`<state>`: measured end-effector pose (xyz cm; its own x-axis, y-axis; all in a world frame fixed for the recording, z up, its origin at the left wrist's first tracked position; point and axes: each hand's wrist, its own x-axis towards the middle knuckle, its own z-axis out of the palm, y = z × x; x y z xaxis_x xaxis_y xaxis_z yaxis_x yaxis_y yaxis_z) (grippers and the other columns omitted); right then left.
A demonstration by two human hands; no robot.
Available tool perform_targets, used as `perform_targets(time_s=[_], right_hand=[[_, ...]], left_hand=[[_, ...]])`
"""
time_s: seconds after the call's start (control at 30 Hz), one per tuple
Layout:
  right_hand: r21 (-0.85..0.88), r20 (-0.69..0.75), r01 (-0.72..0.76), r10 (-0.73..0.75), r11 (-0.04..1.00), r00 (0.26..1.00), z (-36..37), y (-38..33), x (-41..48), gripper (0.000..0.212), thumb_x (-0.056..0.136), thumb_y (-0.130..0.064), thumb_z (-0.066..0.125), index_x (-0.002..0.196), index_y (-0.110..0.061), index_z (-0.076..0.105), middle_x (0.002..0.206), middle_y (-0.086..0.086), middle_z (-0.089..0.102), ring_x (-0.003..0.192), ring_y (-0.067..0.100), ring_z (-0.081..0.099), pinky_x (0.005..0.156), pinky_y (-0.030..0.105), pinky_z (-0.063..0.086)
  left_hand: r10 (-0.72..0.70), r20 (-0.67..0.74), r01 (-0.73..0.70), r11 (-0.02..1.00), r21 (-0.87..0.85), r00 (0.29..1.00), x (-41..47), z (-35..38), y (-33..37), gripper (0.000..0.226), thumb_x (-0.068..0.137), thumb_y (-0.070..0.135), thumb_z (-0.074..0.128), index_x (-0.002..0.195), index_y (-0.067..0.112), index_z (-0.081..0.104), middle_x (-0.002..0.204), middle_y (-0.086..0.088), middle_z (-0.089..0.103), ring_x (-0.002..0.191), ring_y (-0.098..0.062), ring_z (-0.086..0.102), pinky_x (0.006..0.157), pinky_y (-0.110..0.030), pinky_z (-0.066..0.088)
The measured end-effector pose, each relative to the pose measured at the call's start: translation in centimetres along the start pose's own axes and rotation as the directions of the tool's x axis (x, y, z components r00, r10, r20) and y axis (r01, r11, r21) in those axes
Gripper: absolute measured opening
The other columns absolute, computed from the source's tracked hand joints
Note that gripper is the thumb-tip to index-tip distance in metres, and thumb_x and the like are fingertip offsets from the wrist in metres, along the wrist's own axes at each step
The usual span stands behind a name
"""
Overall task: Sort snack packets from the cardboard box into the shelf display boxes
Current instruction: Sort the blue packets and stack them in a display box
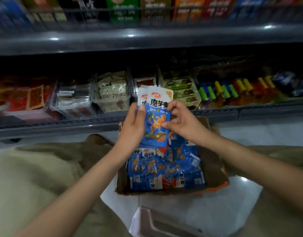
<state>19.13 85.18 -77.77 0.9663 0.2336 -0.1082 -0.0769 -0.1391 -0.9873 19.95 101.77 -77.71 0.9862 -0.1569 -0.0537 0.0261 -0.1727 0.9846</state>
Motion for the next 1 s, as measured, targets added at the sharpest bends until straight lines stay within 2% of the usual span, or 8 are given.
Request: perform_targets(time_s=[0.13, 0.23, 0.37, 0.43, 0.63, 0.8, 0.9, 1.0], right_hand=[[-0.266, -0.006, 0.090, -0.095, 0.960, 0.995, -2.1, -2.1, -1.0, 0.037, 0.091, -0.005, 0.057, 0.091, -0.029, 0.030, 0.082, 0.007, 0.053, 0.048, 0.009, 0.058, 0.049, 0.031, 0.051], [-0.377, -0.038, 0.129, -0.155, 0.917, 0.987, -4.5, -3.6, -1.7, 0.027, 0.098, -0.014, 0.047, 0.088, -0.029, 0.026, 0.072, 0.005, 0.050, 0.050, 0.013, 0.058, 0.047, 0.033, 0.048], [-0.108, -0.211, 0.069, -0.090, 0.992, 0.973, -8.1, -6.0, -2.3, 0.023, 0.096, -0.020, 0.049, 0.102, -0.029, 0.030, 0.083, 0.005, 0.062, 0.048, 0.013, 0.058, 0.034, 0.022, 0.039], [-0.004, -0.184, 0.042, -0.042, 0.999, 0.982, -9.7, -7.2, -2.3, 0.025, 0.094, -0.018, 0.051, 0.111, -0.029, 0.036, 0.084, -0.001, 0.066, 0.052, 0.010, 0.060, 0.033, 0.020, 0.040], [-0.114, -0.117, 0.172, -0.185, 0.979, 0.976, -11.6, -10.6, -0.9, 0.016, 0.096, -0.010, 0.048, 0.103, -0.024, 0.043, 0.078, 0.000, 0.061, 0.041, 0.011, 0.054, 0.028, 0.018, 0.033], [0.017, -0.294, 0.385, -0.363, 0.923, 0.884, -14.4, -15.6, 1.2, 0.015, 0.093, -0.004, 0.051, 0.094, -0.018, 0.045, 0.061, -0.006, 0.066, 0.032, 0.008, 0.049, 0.027, 0.016, 0.029], [-0.109, -0.367, 0.464, -0.469, 0.879, 0.803, -17.0, -17.9, 2.8, 0.021, 0.092, 0.000, 0.054, 0.090, -0.020, 0.048, 0.060, -0.002, 0.065, 0.033, 0.007, 0.051, 0.032, 0.017, 0.034], [-0.217, -0.475, 0.518, -0.553, 0.827, 0.684, -20.2, -19.7, 4.1, 0.023, 0.092, -0.002, 0.055, 0.093, -0.024, 0.050, 0.072, -0.003, 0.064, 0.039, 0.007, 0.056, 0.039, 0.017, 0.040]], left_hand=[[0.133, 0.083, -0.136, 0.990, 0.028, 0.988, 0.3, 1.6, 2.6, 0.027, 0.091, 0.026, 0.060, 0.115, 0.027, 0.048, 0.102, 0.017, 0.066, 0.096, 0.000, 0.064, 0.083, -0.027, 0.054], [0.207, 0.103, -0.216, 0.973, 0.080, 0.973, 0.8, 3.2, 3.8, 0.037, 0.085, 0.023, 0.069, 0.112, 0.035, 0.047, 0.103, 0.018, 0.067, 0.096, -0.004, 0.065, 0.083, -0.036, 0.055], [0.284, 0.138, -0.299, 0.948, 0.106, 0.949, 1.6, 5.3, 5.5, 0.041, 0.088, 0.029, 0.065, 0.122, 0.035, 0.044, 0.113, 0.020, 0.064, 0.103, -0.005, 0.064, 0.085, -0.047, 0.054], [0.338, 0.171, -0.363, 0.922, 0.139, 0.925, 2.0, 6.4, 6.8, 0.043, 0.087, 0.037, 0.060, 0.126, 0.037, 0.041, 0.114, 0.021, 0.061, 0.103, -0.004, 0.063, 0.085, -0.047, 0.053], [0.571, 0.164, -0.594, 0.767, 0.242, 0.804, 4.6, 8.5, 11.0, 0.047, 0.093, 0.034, 0.049, 0.128, 0.054, 0.027, 0.127, 0.011, 0.053, 0.110, -0.003, 0.056, 0.090, -0.036, 0.050], [0.711, 0.091, -0.671, 0.602, 0.432, 0.697, 8.9, 10.3, 16.9, 0.045, 0.096, 0.030, 0.049, 0.134, 0.032, 0.026, 0.115, 0.008, 0.029, 0.090, -0.013, 0.054, 0.073, -0.035, 0.049], [0.723, 0.060, -0.642, 0.570, 0.512, 0.689, 11.8, 11.8, 19.7, 0.052, 0.096, 0.034, 0.048, 0.140, 0.020, 0.024, 0.117, 0.004, 0.029, 0.090, -0.015, 0.053, 0.072, -0.040, 0.050], [0.781, 0.047, -0.672, 0.504, 0.542, 0.623, 14.7, 13.5, 20.8, 0.060, 0.093, 0.033, 0.053, 0.141, 0.021, 0.019, 0.128, -0.002, 0.030, 0.097, -0.016, 0.055, 0.074, -0.035, 0.054]])
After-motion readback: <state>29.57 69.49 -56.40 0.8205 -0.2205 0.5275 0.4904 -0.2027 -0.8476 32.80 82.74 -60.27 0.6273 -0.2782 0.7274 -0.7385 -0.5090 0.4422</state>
